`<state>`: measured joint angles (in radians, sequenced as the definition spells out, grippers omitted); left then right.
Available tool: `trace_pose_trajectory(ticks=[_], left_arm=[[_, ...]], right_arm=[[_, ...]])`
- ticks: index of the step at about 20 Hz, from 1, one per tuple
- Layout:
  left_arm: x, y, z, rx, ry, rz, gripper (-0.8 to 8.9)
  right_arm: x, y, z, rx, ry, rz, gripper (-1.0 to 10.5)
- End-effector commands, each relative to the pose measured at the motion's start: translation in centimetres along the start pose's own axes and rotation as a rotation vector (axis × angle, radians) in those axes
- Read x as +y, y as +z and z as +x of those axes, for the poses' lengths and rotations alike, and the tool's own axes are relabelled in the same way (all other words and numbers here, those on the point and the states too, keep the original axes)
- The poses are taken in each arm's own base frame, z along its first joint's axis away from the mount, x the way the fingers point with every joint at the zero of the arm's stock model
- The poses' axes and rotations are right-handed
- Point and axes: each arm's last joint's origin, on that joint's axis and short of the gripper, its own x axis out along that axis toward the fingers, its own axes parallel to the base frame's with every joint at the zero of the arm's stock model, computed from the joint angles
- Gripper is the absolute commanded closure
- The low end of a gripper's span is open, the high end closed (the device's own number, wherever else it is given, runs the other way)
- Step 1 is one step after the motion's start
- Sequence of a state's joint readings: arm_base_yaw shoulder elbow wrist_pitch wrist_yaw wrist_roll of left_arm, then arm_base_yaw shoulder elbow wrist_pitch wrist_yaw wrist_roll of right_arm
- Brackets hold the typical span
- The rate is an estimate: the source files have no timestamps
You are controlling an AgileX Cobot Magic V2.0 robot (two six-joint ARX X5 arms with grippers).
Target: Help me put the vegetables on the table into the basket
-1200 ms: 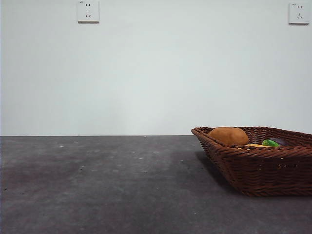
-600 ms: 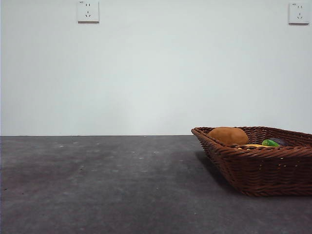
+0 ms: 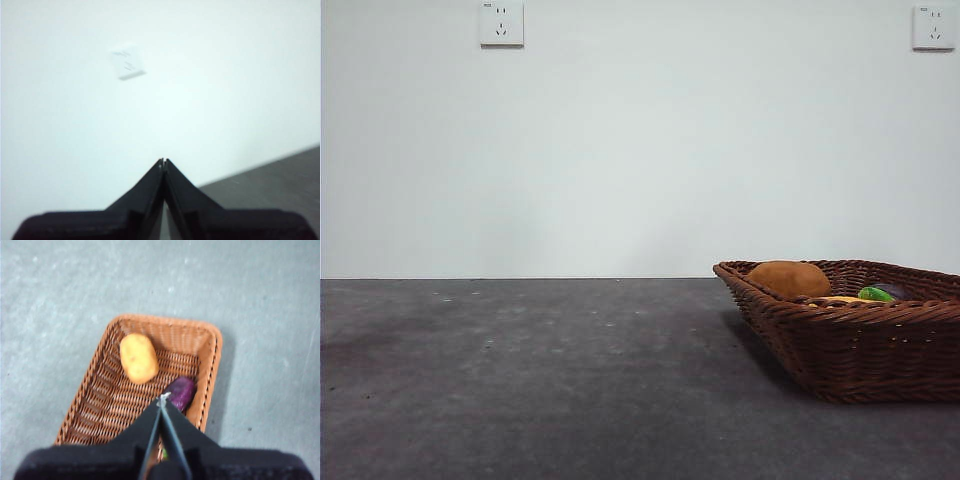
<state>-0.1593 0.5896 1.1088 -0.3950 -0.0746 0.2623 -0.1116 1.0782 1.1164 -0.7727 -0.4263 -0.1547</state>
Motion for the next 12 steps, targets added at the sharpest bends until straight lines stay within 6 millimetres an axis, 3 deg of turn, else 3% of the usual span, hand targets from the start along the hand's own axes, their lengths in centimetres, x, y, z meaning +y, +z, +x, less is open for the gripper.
trace_pose_trajectory(ticks=[1, 7, 12], left_arm=[[-0.8, -5.1, 0.2, 0.018, 0.053, 0.016, 8.17], [-3.5, -17.3, -0.8, 0.07, 0.097, -0.062, 8.17], [-4.7, -23.6, -1.2, 0.133, 0.133, -0.173, 8.17]], right_arm=[[0.0, 0.2, 0.1, -0.011, -0.001, -0.012, 9.5], [0.0, 0.2, 0.1, -0.011, -0.001, -0.012, 9.5], [0.0, 0.2, 0.1, -0.011, -0.002, -0.012, 9.5]])
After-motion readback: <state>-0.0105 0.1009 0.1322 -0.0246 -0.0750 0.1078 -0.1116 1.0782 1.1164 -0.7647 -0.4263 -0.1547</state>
